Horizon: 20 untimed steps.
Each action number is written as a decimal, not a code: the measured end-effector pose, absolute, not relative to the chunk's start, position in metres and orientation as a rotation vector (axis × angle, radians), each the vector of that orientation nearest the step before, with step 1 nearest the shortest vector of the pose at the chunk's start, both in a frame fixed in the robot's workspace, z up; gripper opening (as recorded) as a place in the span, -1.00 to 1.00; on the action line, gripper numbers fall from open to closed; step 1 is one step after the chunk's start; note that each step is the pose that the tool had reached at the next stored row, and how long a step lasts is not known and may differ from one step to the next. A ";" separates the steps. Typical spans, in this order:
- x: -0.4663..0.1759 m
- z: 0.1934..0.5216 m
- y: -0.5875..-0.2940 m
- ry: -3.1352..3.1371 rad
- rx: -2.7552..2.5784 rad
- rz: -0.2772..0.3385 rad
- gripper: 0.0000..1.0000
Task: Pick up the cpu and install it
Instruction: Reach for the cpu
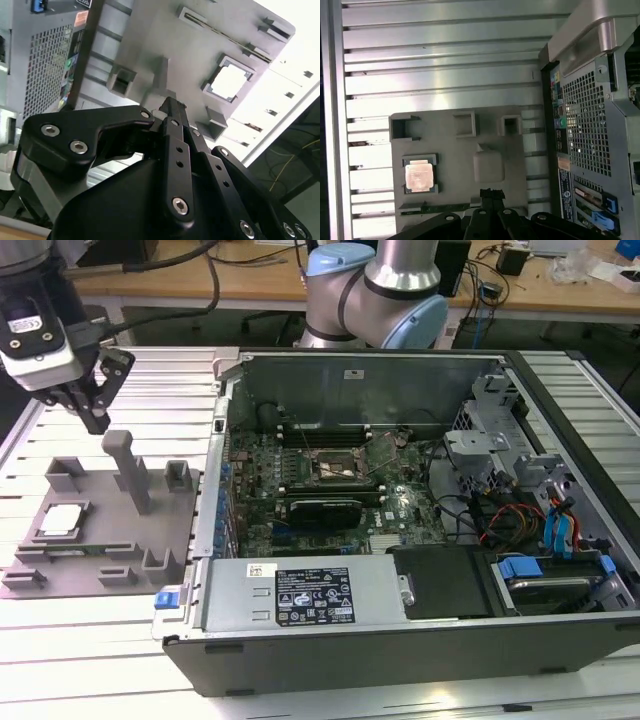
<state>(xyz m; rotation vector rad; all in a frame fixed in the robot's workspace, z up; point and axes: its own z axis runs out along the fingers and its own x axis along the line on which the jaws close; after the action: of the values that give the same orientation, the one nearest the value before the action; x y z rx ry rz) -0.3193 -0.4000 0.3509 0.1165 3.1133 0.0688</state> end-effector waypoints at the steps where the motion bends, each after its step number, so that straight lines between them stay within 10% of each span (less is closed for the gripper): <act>1: -0.325 0.349 -0.400 3.113 0.117 0.069 -0.79; 20: -0.369 0.326 -0.403 3.113 0.116 0.069 -0.79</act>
<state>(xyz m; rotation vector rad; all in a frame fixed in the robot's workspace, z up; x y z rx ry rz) -0.3687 -0.4025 0.3262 0.1158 3.1133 0.0688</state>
